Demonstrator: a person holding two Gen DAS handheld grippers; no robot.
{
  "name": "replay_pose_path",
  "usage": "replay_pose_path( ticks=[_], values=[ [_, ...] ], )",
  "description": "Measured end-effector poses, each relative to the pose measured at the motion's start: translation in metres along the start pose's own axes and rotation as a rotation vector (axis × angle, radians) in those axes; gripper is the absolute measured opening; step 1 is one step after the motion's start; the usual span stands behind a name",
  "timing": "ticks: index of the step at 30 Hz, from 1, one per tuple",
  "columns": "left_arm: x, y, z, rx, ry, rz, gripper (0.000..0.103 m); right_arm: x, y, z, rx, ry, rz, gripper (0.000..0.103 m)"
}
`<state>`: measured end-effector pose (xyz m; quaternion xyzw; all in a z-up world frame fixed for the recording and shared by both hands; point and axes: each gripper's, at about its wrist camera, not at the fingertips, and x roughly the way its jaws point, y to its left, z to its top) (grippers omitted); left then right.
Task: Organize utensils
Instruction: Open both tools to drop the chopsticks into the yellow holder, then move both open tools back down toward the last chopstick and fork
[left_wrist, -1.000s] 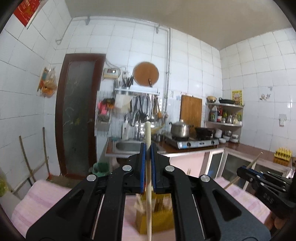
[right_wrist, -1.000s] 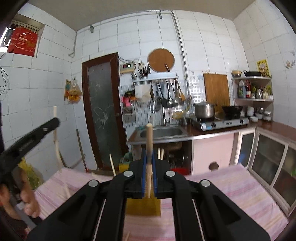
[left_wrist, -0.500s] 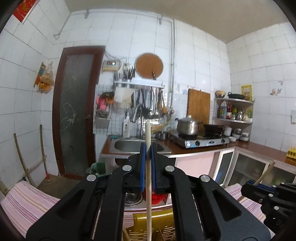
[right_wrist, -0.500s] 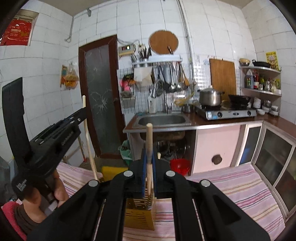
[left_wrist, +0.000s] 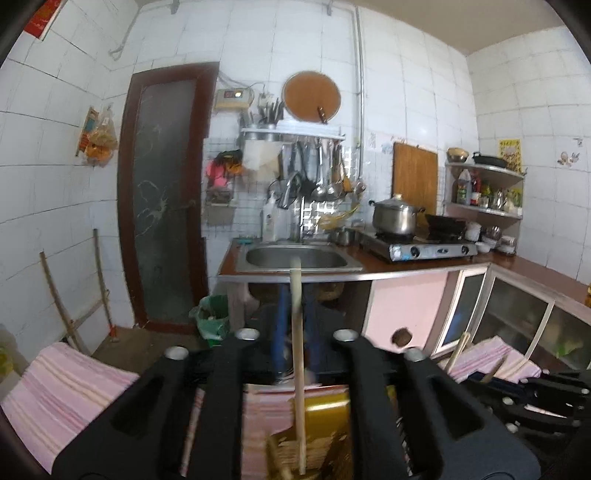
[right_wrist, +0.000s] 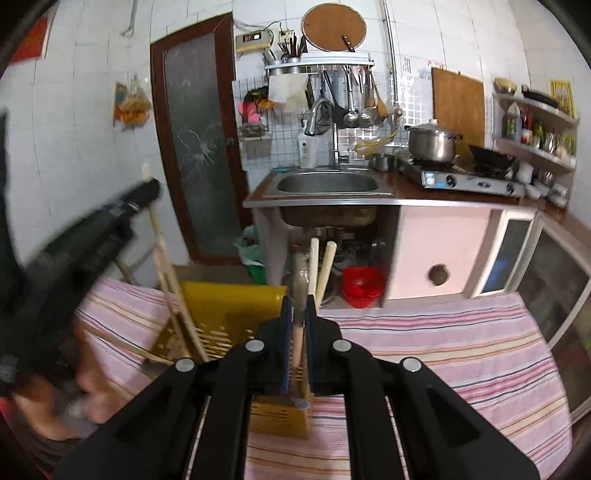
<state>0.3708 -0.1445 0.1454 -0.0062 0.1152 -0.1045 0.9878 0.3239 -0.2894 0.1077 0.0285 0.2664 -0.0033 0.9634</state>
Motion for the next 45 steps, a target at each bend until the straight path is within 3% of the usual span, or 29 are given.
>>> replay_pose_path(
  ticks=[1,2,3,5,7,9,11,12,18,27,33,45],
  values=[
    [-0.008,0.004,0.002,0.000,0.004,0.010,0.038,-0.001,0.001,-0.001,-0.008,-0.001,-0.023,0.020],
    [-0.017,0.008,0.003,-0.002,0.002,0.023,0.053,-0.004,0.001,-0.002,-0.003,-0.002,-0.033,0.046],
    [-0.030,0.015,0.006,-0.006,0.003,0.038,0.064,-0.007,0.001,-0.002,0.005,-0.004,-0.035,0.062],
    [-0.049,0.026,0.009,-0.012,0.006,0.048,0.067,-0.019,-0.002,-0.002,0.027,-0.001,-0.056,0.061],
    [-0.074,0.040,0.009,-0.021,0.025,0.053,0.078,-0.032,-0.003,-0.004,0.043,-0.005,-0.077,0.062],
    [-0.094,0.052,0.006,-0.030,0.032,0.053,0.091,-0.050,-0.003,-0.010,0.050,-0.026,-0.104,0.071],
    [-0.120,0.064,-0.003,-0.031,0.035,0.072,0.097,-0.066,0.001,-0.023,0.045,-0.041,-0.127,0.076],
    [-0.131,0.069,-0.009,-0.034,0.042,0.081,0.098,-0.071,0.003,-0.029,0.047,-0.042,-0.134,0.080],
    [-0.167,0.096,-0.064,-0.060,0.160,0.117,0.098,-0.080,0.015,-0.086,0.088,0.005,-0.128,0.080],
    [-0.169,0.124,-0.149,-0.092,0.306,0.168,0.098,-0.059,0.041,-0.158,0.069,0.101,-0.133,0.080],
    [-0.153,0.126,-0.185,-0.047,0.371,0.197,0.098,-0.047,0.050,-0.179,0.035,0.133,-0.139,0.080],
    [-0.126,0.130,-0.210,-0.036,0.507,0.212,0.098,-0.024,0.072,-0.190,0.006,0.223,-0.113,0.080]
  ],
)
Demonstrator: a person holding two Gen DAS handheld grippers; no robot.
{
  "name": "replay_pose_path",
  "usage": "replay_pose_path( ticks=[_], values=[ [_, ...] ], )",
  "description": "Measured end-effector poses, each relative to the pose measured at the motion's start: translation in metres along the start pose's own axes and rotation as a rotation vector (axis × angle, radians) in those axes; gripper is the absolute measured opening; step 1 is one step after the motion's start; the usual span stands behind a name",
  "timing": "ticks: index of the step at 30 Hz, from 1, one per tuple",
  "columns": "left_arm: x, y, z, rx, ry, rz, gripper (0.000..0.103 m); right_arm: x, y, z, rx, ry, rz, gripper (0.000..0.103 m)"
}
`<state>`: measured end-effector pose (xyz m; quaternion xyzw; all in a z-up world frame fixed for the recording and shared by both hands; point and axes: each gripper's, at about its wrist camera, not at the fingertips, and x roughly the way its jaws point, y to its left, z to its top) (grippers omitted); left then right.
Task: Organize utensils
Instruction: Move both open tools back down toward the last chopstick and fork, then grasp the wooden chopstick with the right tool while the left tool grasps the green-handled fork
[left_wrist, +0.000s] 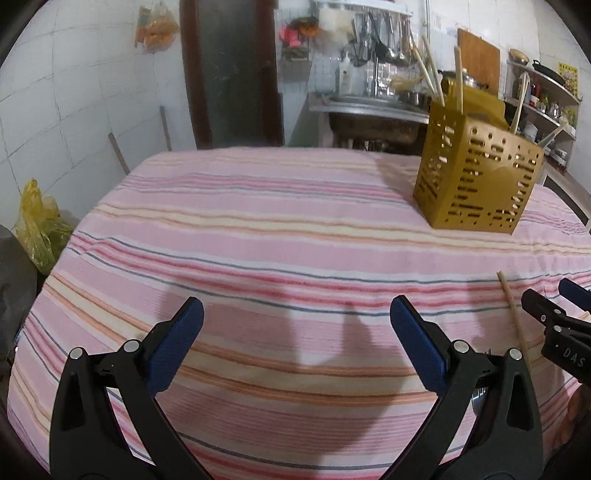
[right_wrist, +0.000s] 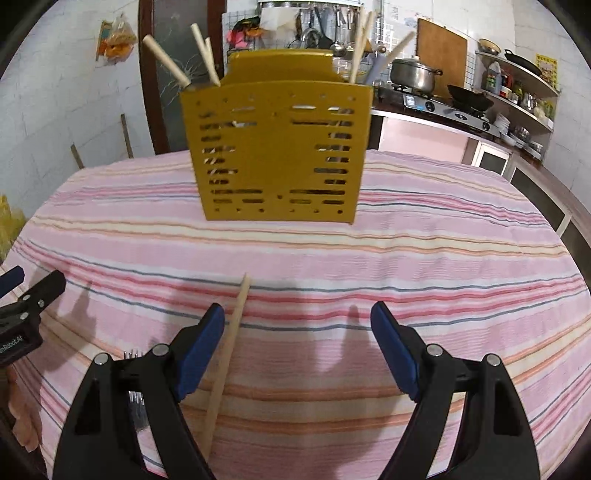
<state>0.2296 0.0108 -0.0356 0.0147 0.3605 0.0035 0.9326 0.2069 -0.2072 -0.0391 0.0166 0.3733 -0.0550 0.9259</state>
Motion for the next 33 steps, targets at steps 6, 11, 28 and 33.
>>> replay_pose_path(
  ticks=[6,11,28,33],
  values=[
    [0.009,0.003,-0.002,-0.022,0.045,-0.009,0.098,0.008,0.006,0.002,0.007,0.043,-0.003,0.079],
    [0.008,0.005,-0.003,-0.042,0.035,0.004,0.098,0.014,0.025,0.004,-0.056,0.070,-0.031,0.062],
    [-0.011,-0.011,-0.004,-0.042,0.034,-0.013,0.098,0.008,0.003,0.004,-0.014,0.119,0.052,0.006],
    [-0.030,-0.033,-0.005,-0.018,0.022,-0.020,0.098,-0.008,-0.036,0.000,0.037,0.108,0.026,0.006]
  ],
)
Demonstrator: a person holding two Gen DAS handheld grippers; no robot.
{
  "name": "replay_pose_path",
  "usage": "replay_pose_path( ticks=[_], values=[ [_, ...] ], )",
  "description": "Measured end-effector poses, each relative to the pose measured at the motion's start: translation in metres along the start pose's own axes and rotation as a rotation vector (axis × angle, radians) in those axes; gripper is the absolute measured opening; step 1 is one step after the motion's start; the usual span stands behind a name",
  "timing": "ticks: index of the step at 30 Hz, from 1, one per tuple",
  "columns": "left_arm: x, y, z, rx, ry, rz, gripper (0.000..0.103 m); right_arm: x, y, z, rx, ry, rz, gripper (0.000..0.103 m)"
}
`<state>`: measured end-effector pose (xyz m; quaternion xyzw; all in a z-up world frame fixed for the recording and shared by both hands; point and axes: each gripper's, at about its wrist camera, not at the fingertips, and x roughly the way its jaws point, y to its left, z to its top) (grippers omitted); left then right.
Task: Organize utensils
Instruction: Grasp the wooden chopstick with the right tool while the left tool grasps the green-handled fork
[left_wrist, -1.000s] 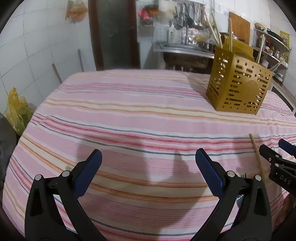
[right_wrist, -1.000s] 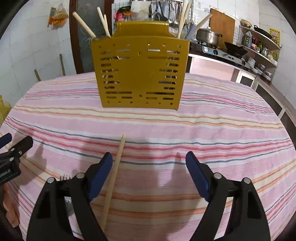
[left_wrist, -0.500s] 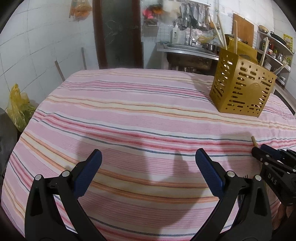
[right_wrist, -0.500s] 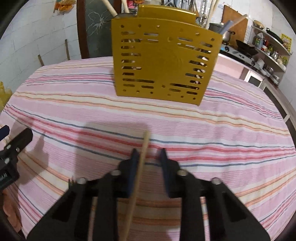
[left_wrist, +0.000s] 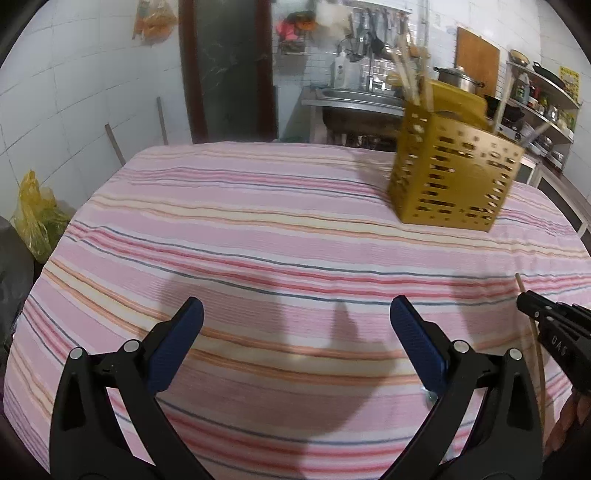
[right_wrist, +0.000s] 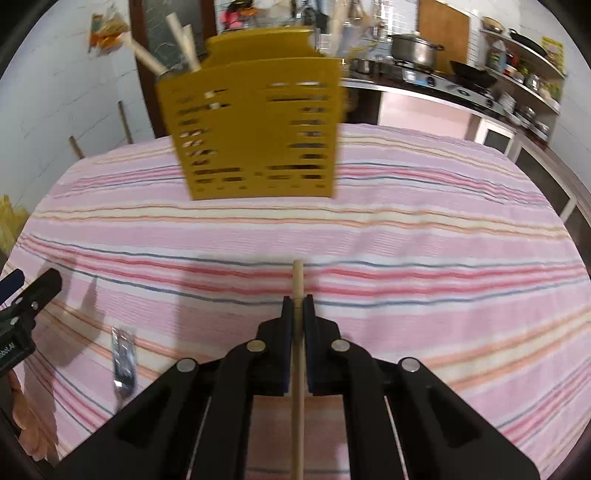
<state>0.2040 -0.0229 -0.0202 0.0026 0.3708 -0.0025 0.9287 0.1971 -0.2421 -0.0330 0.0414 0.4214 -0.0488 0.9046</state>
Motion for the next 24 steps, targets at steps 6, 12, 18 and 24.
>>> replay_pose_path(
  ticks=[6,12,18,24],
  values=[
    [-0.004,-0.032,-0.008,0.000,0.058,-0.070,0.098,-0.008,-0.038,-0.011,0.040,0.015,-0.017,0.006],
    [-0.006,-0.050,-0.017,0.048,0.073,-0.083,0.098,0.003,-0.056,-0.020,0.083,0.031,0.022,0.006],
    [0.004,-0.048,-0.025,0.029,0.116,-0.112,0.098,0.004,-0.058,-0.022,0.086,0.022,0.043,0.006],
    [0.008,-0.073,-0.031,0.103,0.117,-0.091,0.097,0.002,-0.058,-0.024,0.087,0.013,0.043,0.006]
  ],
)
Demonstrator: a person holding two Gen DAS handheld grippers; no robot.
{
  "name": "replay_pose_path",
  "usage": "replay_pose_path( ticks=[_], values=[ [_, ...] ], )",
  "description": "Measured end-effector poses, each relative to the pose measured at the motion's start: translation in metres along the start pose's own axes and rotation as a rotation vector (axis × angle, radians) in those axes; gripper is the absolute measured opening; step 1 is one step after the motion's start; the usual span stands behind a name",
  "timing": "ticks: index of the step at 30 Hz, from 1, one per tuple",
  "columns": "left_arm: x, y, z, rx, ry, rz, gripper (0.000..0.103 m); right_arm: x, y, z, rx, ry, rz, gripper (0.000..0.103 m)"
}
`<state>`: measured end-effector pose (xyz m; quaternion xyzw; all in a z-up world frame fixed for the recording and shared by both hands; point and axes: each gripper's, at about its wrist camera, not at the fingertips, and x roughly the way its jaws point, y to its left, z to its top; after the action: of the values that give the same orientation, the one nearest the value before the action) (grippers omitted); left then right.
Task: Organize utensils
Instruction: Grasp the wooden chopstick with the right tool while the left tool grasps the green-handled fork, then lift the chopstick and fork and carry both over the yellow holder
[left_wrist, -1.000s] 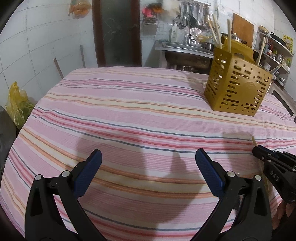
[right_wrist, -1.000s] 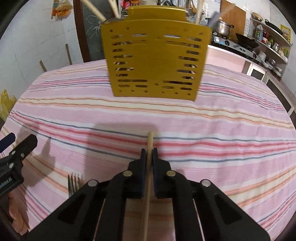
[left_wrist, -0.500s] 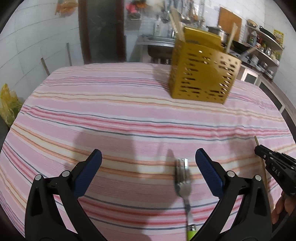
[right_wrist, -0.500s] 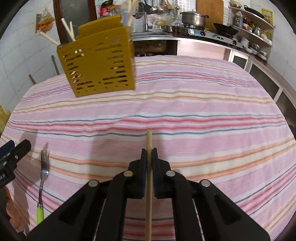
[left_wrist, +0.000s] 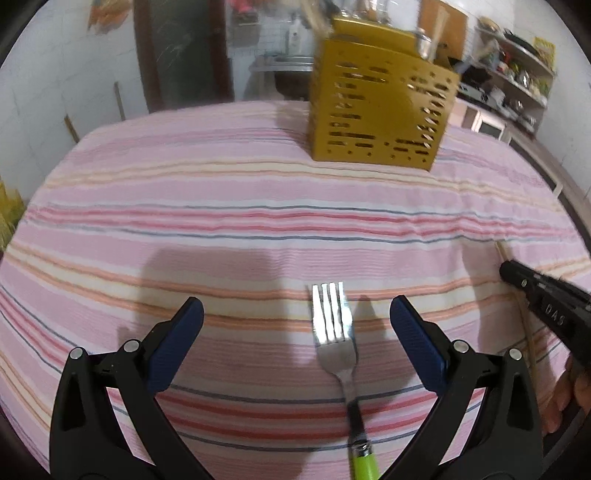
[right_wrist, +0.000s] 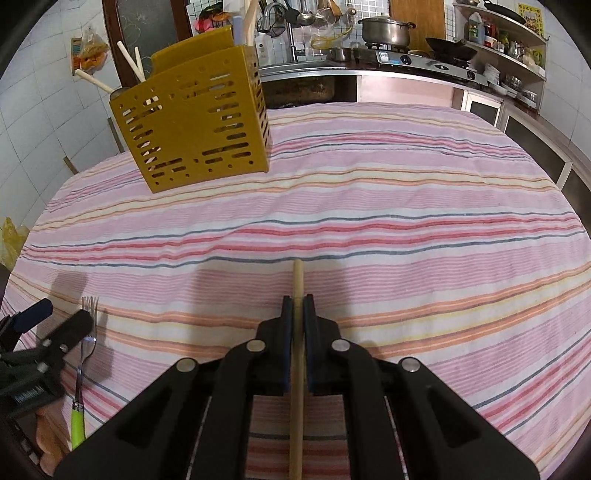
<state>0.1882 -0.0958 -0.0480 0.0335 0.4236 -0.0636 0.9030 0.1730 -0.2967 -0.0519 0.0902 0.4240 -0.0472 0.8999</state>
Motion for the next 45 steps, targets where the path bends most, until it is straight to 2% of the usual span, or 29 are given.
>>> replay_pose_path(
  ticks=[2,3,5,7,9,13,18,21,30,37,41,45],
  values=[
    [0.005,-0.006,0.001,0.030,0.011,0.013,0.095,0.000,-0.001,0.000,0.005,0.000,0.004,0.006],
    [0.009,-0.007,0.001,0.036,0.031,0.009,0.087,-0.001,-0.002,-0.001,0.006,-0.001,0.006,0.006],
    [0.014,-0.007,0.002,0.033,0.063,-0.008,0.080,-0.001,-0.002,0.000,0.007,-0.001,0.007,0.006],
    [0.013,-0.008,0.004,0.027,0.054,-0.005,0.074,-0.001,-0.003,-0.001,0.006,0.000,0.005,0.006],
    [0.014,-0.011,0.005,0.031,0.057,-0.016,0.062,-0.001,-0.002,-0.001,0.001,0.001,-0.003,0.006],
    [0.015,-0.014,0.008,0.019,0.070,-0.037,0.053,0.000,0.001,0.001,-0.010,0.004,-0.018,0.006],
    [0.019,-0.011,0.013,0.007,0.088,-0.055,0.029,0.003,0.001,0.004,-0.005,0.011,-0.021,0.006],
    [0.020,-0.011,0.014,0.013,0.091,-0.062,0.020,0.002,0.002,0.004,-0.016,0.010,-0.032,0.006],
    [0.018,-0.011,0.014,0.033,0.073,-0.067,0.020,-0.003,0.002,0.003,-0.021,-0.005,-0.036,0.006],
    [0.011,-0.006,0.015,0.032,0.030,-0.058,0.019,-0.008,0.001,0.004,-0.011,-0.030,-0.026,0.006],
    [0.002,-0.003,0.018,0.020,0.008,-0.069,0.019,-0.021,0.003,0.005,0.001,-0.081,-0.021,0.006],
    [-0.018,0.002,0.021,0.016,-0.053,-0.074,0.019,-0.042,0.006,0.008,0.000,-0.159,-0.008,0.006]
  ],
)
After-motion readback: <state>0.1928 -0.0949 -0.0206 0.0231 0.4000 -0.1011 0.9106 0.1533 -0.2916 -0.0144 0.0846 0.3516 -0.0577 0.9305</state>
